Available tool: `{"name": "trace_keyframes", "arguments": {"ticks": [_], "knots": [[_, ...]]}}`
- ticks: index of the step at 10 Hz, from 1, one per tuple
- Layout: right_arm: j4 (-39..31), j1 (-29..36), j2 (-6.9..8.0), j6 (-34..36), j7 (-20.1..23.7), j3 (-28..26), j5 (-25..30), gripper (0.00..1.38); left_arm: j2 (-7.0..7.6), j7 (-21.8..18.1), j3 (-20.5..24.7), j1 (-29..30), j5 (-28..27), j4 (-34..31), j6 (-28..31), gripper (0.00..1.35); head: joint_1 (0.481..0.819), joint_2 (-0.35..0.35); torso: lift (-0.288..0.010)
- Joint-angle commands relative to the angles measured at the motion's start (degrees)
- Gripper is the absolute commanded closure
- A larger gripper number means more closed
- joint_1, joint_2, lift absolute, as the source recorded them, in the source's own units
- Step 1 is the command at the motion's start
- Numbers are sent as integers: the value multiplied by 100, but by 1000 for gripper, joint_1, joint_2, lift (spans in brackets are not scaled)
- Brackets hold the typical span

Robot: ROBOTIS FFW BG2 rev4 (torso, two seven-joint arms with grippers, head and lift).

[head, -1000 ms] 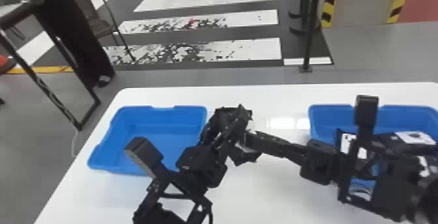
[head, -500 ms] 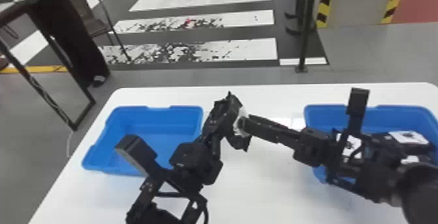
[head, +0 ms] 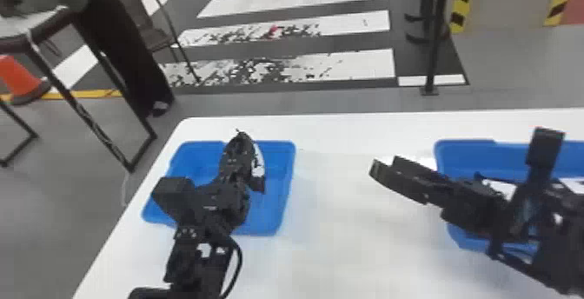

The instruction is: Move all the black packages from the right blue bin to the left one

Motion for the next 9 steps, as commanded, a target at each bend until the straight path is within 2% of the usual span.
{"name": "trace_keyframes", "arguments": {"ticks": [1,2,3,4,5,6,7,8,9], "knots": [[-134,77,-21,-1,4,-72,72,219,9,211,277,-341,-918,581,-493,1213,695,331,-154],[-134,105,-21,-1,13,-95,95,214,35,290,289,-482,-1089,764,-577,1208,695,350,-154],[-204,134,-21,-1,13,-198,323,211,35,290,254,-454,-792,792,-676,875,695,350,-154],[-415,204,-4,-1,-5,-472,906,211,0,282,243,-341,-575,778,-1055,277,695,350,-154],[-879,387,14,224,-216,-735,1374,211,-35,246,174,-215,-301,778,-1407,18,695,350,-154],[-2018,907,120,787,-778,-1318,2391,211,-44,115,94,-46,-107,567,-1491,140,695,329,-154],[-2651,1244,251,1152,-1227,-1695,2928,213,-35,-35,72,179,-27,244,-1407,205,695,282,-154],[-3143,1694,322,1434,-2062,-1798,2951,217,-35,-158,37,432,110,-80,-1238,205,695,224,-154],[-3354,1962,418,1757,-2756,-1889,2917,217,-35,-272,14,643,202,-277,-1182,211,695,190,-154]]}}
